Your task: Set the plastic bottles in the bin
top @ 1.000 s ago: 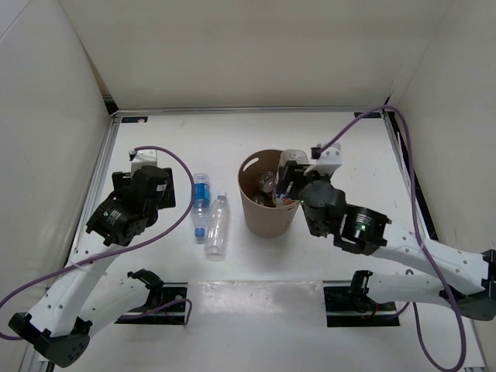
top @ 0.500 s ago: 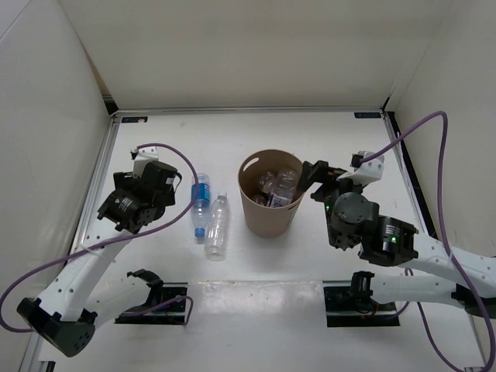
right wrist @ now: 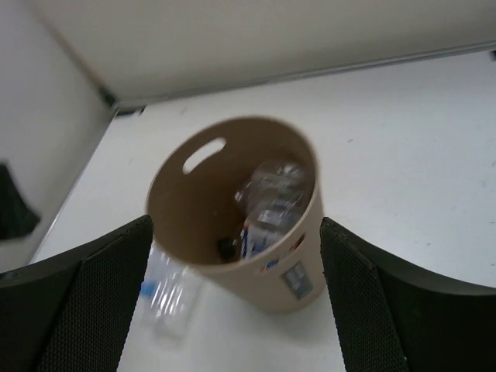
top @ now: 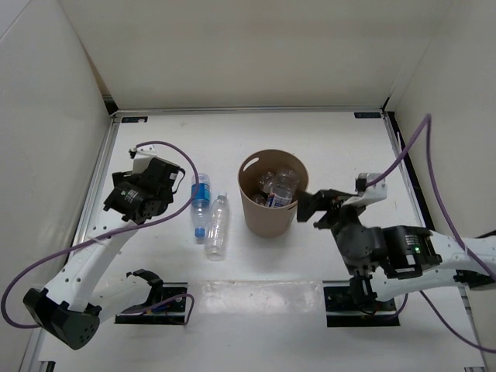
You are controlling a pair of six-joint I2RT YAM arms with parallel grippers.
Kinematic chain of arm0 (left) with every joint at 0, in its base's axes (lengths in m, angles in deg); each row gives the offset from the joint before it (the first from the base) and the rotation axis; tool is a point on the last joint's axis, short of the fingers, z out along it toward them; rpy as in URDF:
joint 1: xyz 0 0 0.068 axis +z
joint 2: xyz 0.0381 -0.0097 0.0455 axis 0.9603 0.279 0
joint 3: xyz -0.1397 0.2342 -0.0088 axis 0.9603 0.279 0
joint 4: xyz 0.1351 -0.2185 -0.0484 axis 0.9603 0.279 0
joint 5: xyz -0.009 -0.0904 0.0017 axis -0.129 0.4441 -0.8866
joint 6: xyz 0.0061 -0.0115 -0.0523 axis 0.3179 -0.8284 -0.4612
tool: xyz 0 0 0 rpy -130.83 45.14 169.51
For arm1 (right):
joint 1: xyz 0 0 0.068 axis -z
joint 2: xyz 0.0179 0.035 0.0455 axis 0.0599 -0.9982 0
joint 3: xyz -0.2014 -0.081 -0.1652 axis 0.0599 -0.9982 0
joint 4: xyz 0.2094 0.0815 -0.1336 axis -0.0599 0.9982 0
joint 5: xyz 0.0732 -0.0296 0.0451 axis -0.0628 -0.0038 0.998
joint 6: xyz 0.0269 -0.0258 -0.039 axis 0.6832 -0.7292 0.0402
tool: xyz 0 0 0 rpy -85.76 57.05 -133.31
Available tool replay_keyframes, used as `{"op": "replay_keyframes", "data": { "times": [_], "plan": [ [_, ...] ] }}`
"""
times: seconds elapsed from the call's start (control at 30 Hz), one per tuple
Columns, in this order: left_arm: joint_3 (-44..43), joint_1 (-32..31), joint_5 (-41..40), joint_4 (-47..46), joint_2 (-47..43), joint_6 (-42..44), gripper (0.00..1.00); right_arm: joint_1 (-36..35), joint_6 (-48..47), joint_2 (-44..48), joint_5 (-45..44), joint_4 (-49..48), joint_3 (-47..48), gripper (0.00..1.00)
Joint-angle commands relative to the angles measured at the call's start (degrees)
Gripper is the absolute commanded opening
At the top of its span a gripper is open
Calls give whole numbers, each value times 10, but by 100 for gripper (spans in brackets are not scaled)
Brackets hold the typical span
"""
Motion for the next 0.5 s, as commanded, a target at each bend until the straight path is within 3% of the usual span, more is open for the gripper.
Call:
{"op": "replay_keyframes", "data": {
  "times": [0.0, 0.03, 0.07, 0.13, 0.2, 0.33, 0.47],
  "plan": [
    [-30, 5, -50, 26, -4, -33, 100, -104, 220, -1, -165, 210, 29, 89],
    [-31, 5, -49, 36, -5, -31, 100, -123, 254, -18, -171, 286, 39, 89],
    [-39, 5, -50, 39, -3, -33, 100, -120, 394, -28, -168, 382, 51, 89],
    [-53, 4, -42, 49, 6, -33, 100, -112, 465, -69, -147, 552, 77, 89],
    [-76, 5, -19, 53, 26, -34, 100, -123, 537, -99, -139, 633, 121, 89],
    [-99, 4, 73, 10, 57, 1, 100, -135, 463, -117, -110, 640, 137, 89],
    [-88, 4, 189, -100, 91, 26, 100, -125, 412, -65, -77, 620, 132, 89]
  ]
}}
